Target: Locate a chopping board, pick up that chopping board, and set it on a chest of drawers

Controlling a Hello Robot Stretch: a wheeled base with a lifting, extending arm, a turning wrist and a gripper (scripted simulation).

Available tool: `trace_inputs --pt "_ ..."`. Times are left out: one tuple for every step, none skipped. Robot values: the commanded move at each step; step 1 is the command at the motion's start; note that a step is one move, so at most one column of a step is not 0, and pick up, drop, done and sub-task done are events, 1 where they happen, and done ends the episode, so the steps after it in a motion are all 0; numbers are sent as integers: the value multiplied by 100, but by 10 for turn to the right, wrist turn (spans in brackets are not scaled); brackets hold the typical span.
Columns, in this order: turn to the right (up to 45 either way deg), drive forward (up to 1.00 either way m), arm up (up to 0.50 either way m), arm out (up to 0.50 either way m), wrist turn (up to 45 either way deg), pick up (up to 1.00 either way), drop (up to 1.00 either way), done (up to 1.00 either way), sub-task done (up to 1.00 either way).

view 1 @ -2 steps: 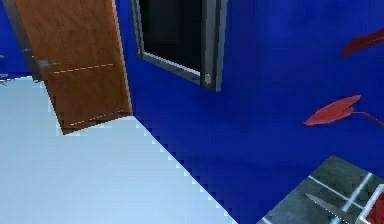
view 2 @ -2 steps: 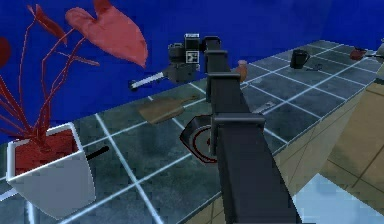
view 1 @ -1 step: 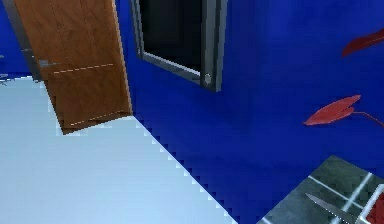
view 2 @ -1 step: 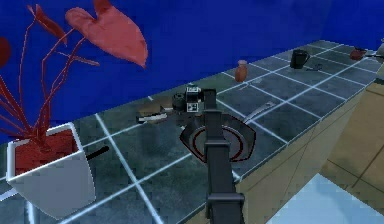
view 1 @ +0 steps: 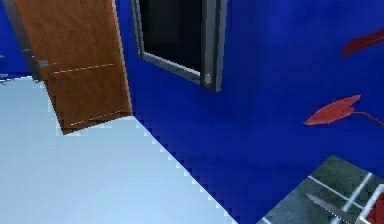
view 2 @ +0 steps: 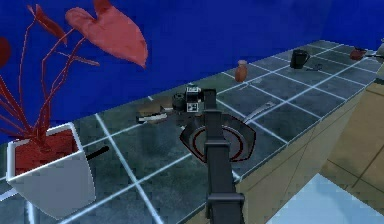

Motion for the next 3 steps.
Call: trace_inputs --pt "0 0 10 0 0 0 0 0 0" --pt "0 0 4 0 0 0 0 0 0" --pt "0 0 0 0 -450 0 0 0 0"
